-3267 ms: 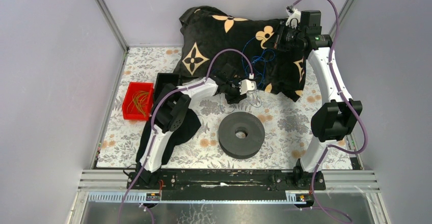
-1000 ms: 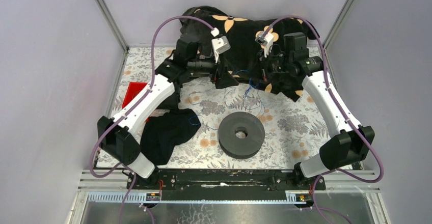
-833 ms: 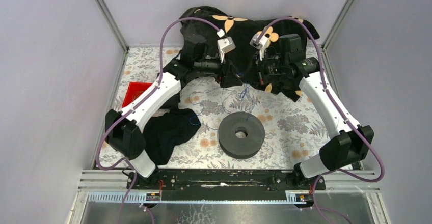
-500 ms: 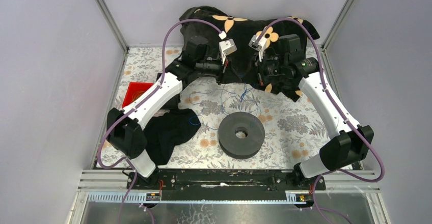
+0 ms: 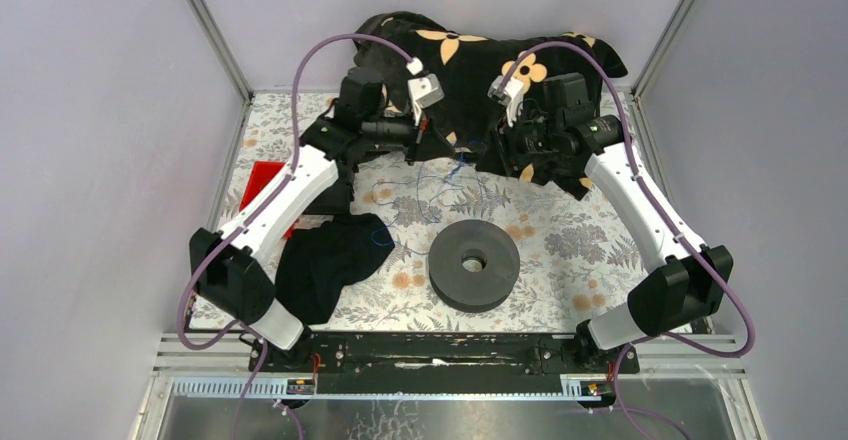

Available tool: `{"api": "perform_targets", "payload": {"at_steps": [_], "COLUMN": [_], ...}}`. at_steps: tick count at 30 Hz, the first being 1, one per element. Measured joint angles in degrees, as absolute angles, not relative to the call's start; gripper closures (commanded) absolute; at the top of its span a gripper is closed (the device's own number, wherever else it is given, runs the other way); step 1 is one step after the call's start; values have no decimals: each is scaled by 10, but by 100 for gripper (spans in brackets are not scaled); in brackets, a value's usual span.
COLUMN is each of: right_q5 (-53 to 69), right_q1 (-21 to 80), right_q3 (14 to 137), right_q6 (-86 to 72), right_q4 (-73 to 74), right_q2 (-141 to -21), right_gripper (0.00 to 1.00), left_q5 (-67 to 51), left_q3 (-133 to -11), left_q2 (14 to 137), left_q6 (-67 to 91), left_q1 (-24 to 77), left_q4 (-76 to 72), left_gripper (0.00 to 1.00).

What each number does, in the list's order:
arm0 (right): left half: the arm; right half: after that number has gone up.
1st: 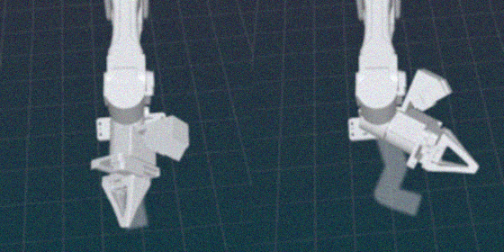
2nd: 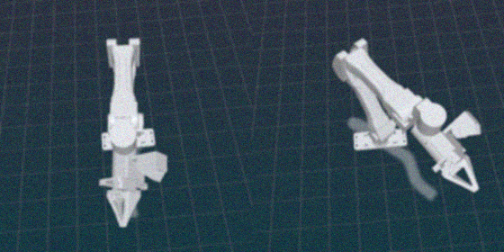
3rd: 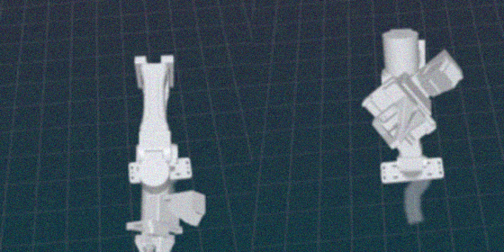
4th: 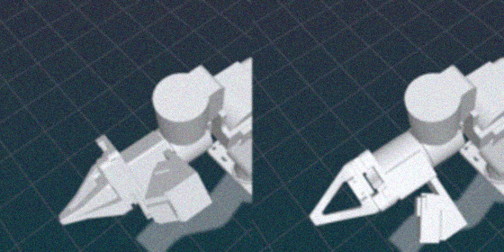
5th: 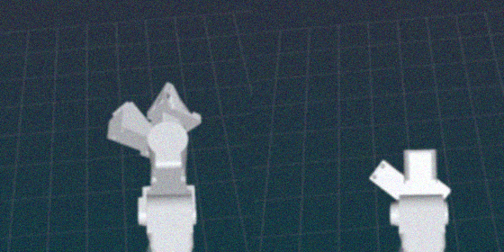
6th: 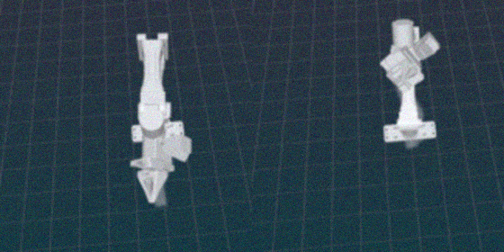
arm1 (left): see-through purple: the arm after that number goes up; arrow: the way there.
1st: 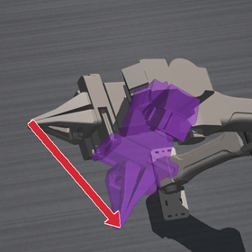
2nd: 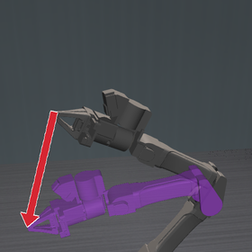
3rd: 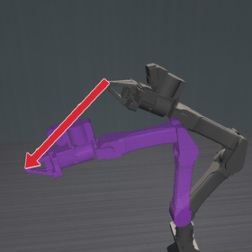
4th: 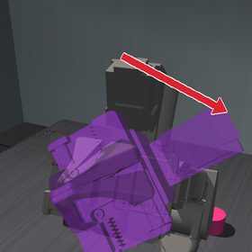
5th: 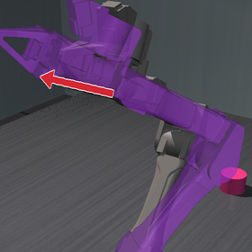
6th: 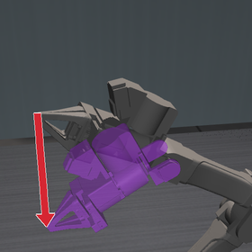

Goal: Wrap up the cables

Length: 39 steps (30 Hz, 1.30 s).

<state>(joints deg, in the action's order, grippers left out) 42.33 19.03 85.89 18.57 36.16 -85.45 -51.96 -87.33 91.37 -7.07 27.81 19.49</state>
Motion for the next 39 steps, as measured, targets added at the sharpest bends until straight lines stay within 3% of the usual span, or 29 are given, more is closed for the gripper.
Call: {"api": "perform_targets", "payload": {"at_steps": [3, 14, 16, 19, 22, 25, 28, 33, 39], "right_q5": [412, 402, 412, 435, 461, 460, 416, 293, 229], "right_q1": [186, 183, 183, 183, 183, 183, 183, 156, -5], "right_q3": [843, 821, 823, 823, 823, 823, 823, 823, 823], "right_q6": [194, 154, 149, 143, 129, 96, 65, 35, 21], "right_q4": [372, 346, 338, 334, 322, 299, 274, 263, 263], "right_q2": [-848, -822, -835, -859, -878, -883, -882, -881, -880], "right_gripper": [26, 21, 25, 38, 72, 87, 93, 92, 87], "left_q5": [-525, -569, -576, -582, -586, -586, -582, -566, -568], "left_q3": [-873, -847, -842, -838, -830, -818, -811, -811, -803], "left_q2": [890, 850, 844, 837, 833, 828, 825, 808, 765], "left_q6": [-74, -72, -68, -60, -56, -55, -57, -88, -126], "left_q1": [265, 260, 260, 260, 260, 260, 260, 246, 179], "left_q4": [194, 193, 192, 190, 188, 188, 189, 213, 243], "left_gripper": [100, 100, 100, 100, 100, 100, 100, 100, 100]}}
